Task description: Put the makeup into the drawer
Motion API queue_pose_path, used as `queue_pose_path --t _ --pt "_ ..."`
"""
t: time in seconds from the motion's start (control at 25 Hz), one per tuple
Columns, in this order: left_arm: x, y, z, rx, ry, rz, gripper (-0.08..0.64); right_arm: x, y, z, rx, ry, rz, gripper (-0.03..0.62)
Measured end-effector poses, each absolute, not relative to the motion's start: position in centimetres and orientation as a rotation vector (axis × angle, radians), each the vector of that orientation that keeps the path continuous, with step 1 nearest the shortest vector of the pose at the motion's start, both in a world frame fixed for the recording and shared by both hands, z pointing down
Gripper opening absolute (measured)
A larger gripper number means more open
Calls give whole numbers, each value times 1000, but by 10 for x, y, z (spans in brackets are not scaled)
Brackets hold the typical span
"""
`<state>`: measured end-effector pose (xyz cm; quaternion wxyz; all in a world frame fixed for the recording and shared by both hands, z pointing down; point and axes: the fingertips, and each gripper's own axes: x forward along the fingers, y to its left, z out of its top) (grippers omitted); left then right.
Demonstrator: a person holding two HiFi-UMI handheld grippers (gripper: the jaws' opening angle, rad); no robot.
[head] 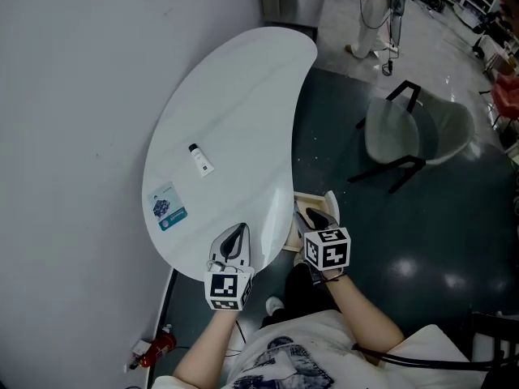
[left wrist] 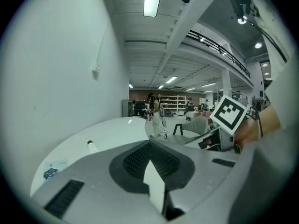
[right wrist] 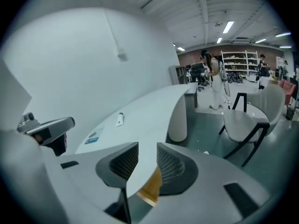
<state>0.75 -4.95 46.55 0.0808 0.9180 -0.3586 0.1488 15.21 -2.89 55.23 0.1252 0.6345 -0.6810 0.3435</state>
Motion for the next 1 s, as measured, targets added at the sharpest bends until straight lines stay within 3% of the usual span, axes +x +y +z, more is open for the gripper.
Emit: queue_pose_path --t 0.4,1.0 --pt "-66 -16 405 2780 -1197 311 35 60 0 443 1828 -2219 746 127" --pt "-152 30 354 2764 -1354 224 35 -30 41 369 1778 -2383 534 97"
